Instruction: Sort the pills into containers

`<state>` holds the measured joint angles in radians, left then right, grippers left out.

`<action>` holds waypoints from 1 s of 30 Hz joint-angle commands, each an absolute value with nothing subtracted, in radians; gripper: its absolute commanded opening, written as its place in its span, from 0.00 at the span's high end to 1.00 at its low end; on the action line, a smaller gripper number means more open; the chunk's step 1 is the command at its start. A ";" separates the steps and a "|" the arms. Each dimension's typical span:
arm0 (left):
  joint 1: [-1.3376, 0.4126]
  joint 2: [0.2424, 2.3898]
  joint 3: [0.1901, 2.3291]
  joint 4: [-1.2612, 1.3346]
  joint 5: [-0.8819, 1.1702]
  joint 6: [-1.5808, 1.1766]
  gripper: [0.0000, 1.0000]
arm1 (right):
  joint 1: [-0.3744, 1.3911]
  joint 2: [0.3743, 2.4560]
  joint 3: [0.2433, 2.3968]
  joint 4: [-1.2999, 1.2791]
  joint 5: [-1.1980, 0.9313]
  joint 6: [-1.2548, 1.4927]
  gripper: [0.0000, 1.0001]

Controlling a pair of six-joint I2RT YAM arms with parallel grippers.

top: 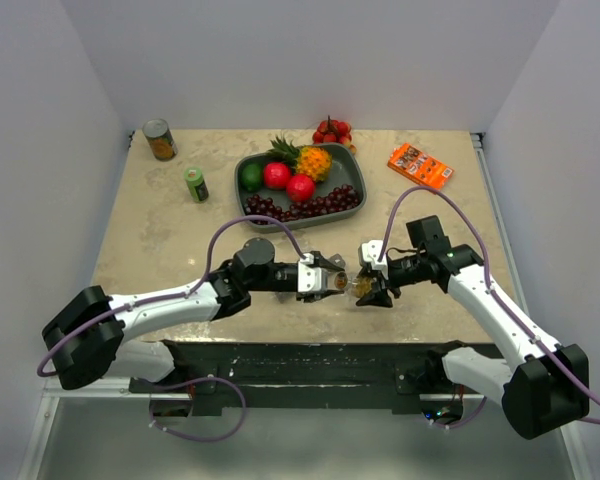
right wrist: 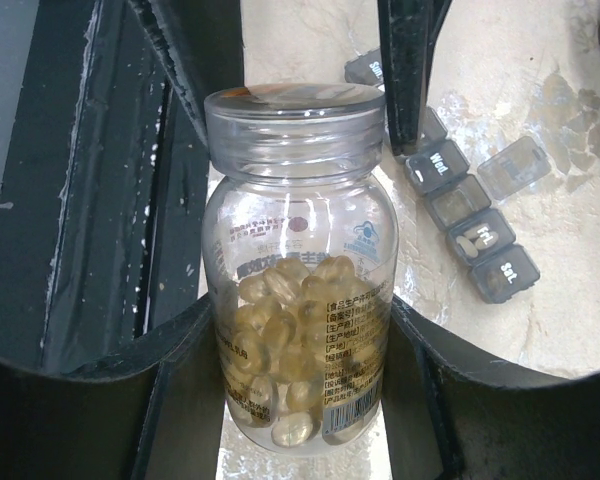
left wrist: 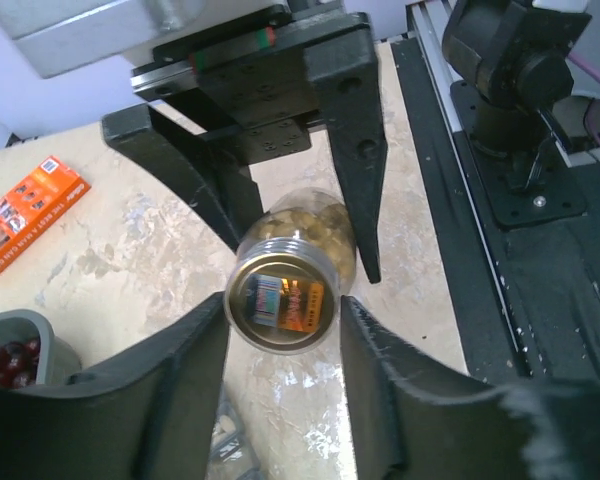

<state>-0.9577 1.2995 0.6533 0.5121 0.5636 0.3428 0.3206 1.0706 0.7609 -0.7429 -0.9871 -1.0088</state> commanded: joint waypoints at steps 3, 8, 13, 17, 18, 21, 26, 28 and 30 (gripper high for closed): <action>-0.960 1.305 0.687 0.615 0.618 0.237 0.57 | 0.321 1.058 0.779 -0.733 -1.026 -1.023 0.98; -0.960 1.301 0.670 0.638 0.632 0.117 0.77 | 0.319 1.060 0.779 -0.733 -1.023 -1.022 0.98; -0.960 1.290 0.664 0.655 0.594 -0.115 1.00 | 0.321 1.058 0.779 -0.729 -1.017 -1.012 0.98; -0.962 1.276 0.707 0.557 0.519 -0.308 1.00 | 0.319 1.060 0.778 -0.715 -1.006 -0.999 0.98; -0.962 1.276 0.719 0.485 0.484 -0.412 1.00 | 0.319 1.058 0.776 -0.712 -1.005 -0.997 0.98; -0.962 1.284 0.778 0.314 0.381 -0.591 1.00 | 0.321 1.058 0.776 -0.706 -1.000 -0.988 0.98; -0.969 1.233 0.720 0.330 0.273 -0.875 1.00 | 0.319 1.058 0.775 -0.703 -0.997 -0.980 0.99; -0.973 1.230 0.727 0.280 0.234 -0.963 1.00 | 0.318 1.057 0.775 -0.701 -0.997 -0.980 0.98; -0.974 1.227 0.742 0.252 0.230 -1.009 1.00 | 0.318 1.058 0.775 -0.700 -0.997 -0.977 0.98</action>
<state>-0.9619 1.2617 0.7223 0.3054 0.2985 -0.7681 0.3161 1.0706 0.7609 -0.7353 -0.9806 -0.9844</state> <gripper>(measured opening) 0.476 0.550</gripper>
